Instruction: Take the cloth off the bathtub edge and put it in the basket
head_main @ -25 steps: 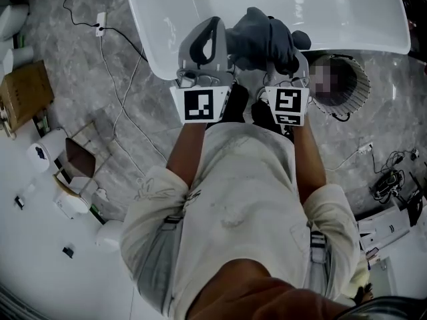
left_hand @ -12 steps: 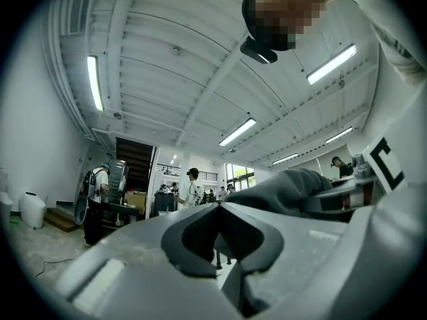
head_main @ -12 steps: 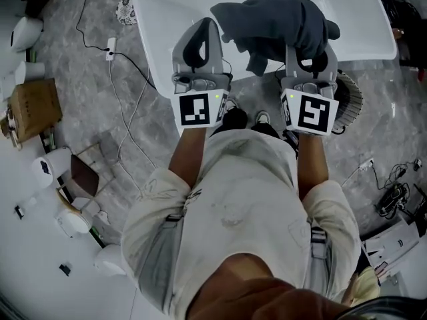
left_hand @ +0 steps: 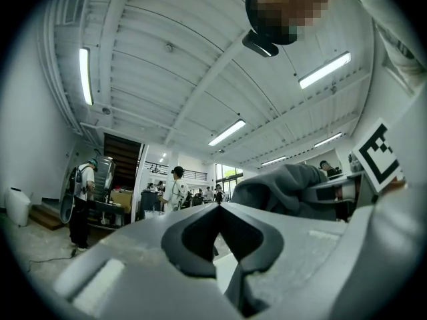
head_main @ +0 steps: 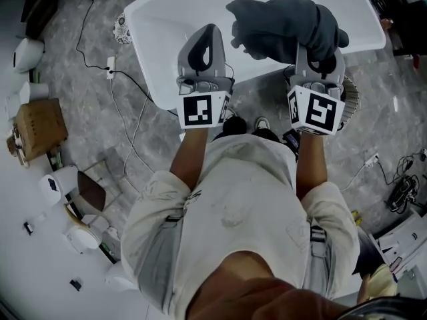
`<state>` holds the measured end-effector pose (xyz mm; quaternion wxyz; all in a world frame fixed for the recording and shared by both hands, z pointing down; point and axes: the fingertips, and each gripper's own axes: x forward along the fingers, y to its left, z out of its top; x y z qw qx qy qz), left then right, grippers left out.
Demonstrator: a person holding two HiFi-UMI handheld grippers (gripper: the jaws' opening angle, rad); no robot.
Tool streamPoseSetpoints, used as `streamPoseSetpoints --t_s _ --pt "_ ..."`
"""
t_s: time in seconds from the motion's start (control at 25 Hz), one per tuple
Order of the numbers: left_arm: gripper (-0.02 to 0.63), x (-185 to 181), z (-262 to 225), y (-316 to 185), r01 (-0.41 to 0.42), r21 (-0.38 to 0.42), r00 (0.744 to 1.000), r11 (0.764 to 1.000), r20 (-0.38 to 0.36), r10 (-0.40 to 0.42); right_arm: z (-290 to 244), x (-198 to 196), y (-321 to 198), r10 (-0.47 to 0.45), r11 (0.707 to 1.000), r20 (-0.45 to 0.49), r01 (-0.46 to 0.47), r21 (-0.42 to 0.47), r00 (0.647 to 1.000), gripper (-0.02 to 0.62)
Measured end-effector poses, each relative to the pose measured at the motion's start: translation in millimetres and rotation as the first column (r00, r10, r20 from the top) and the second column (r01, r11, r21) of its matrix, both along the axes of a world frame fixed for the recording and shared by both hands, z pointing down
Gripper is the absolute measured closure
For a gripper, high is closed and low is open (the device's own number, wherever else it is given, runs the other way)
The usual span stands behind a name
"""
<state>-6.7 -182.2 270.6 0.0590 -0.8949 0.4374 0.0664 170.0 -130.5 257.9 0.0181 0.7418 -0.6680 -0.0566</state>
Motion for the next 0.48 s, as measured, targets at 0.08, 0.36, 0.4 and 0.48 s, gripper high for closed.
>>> streamPoseSetpoints --t_s 0.08,0.36,0.4,0.48 --pt "0.606 18 1 8 -0.037 -0.004 0.999 0.999 0.008 0.037 3 21 13 0.046 0.999 0.007 -0.045 -0.009 0.999 0.477" --pt "0.606 102 1 47 -0.211 -0.005 0.977 0.977 0.017 0.211 10 102 84 0.238 0.971 0.02 -0.237 -0.031 0.971 0.477" --pt "0.606 116 2 54 -0.237 -0.007 0.971 0.971 0.016 0.237 10 113 96 0.266 0.964 0.017 -0.265 -0.034 0.964 0.477" --pt "0.606 145 3 70 -0.291 -0.012 0.957 0.957 0.014 0.291 12 137 121 0.322 0.946 0.01 -0.321 -0.041 0.947 0.477"
